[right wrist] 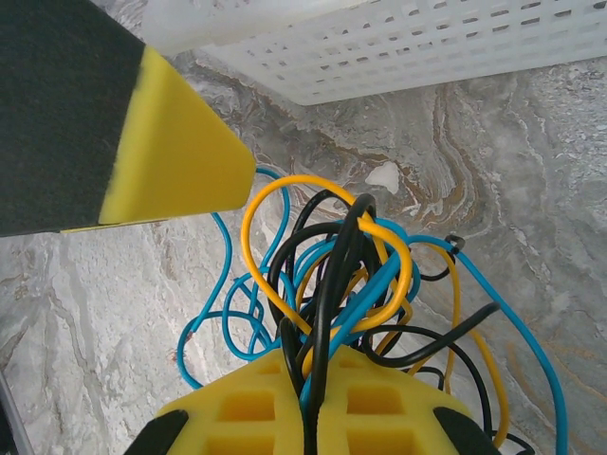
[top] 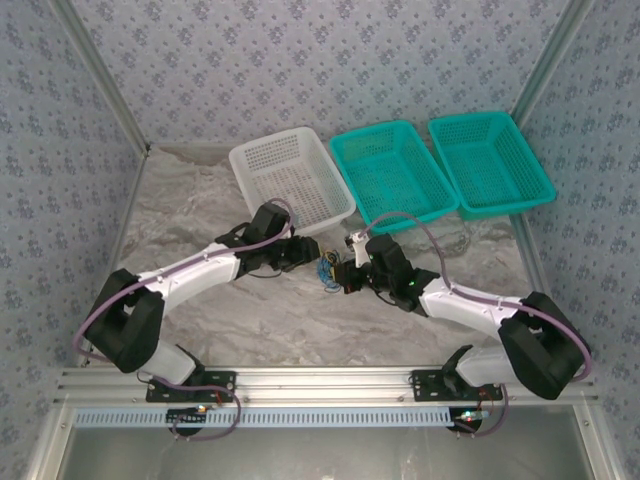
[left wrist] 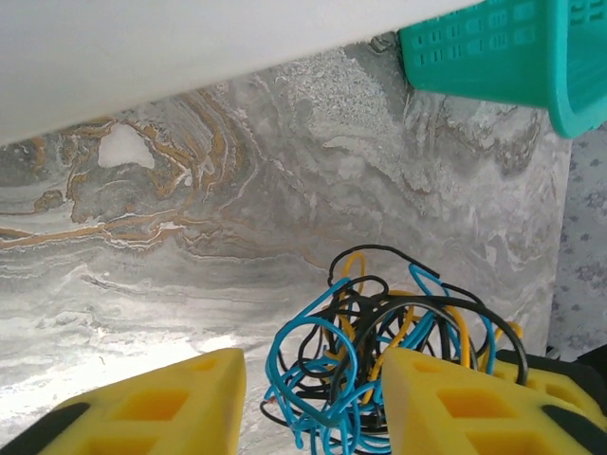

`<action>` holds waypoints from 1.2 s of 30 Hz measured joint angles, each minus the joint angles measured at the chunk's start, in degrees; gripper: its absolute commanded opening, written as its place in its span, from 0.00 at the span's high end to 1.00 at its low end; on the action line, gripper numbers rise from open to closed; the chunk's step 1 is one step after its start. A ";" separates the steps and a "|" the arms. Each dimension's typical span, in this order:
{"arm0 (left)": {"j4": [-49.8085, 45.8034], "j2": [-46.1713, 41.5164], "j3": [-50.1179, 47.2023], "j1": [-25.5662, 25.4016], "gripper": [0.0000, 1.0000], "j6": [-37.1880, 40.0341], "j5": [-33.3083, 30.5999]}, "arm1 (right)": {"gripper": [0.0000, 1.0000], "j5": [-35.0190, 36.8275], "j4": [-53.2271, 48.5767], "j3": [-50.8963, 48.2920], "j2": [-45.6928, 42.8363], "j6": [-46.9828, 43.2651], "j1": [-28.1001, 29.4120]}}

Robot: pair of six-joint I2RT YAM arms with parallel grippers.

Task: Untangle the cables

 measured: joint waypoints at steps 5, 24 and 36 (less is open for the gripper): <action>0.02 0.35 0.00 0.00 0.72 -0.28 -0.15 | 0.99 0.48 -0.04 -0.22 -0.39 -0.20 0.26; 1.70 1.05 0.83 0.00 1.00 3.45 0.28 | 0.99 2.95 -0.04 -0.70 -2.29 -0.37 0.48; 2.10 1.33 2.86 0.00 1.00 13.31 -1.09 | 0.98 7.63 -5.11 -0.70 -2.29 -0.39 -2.32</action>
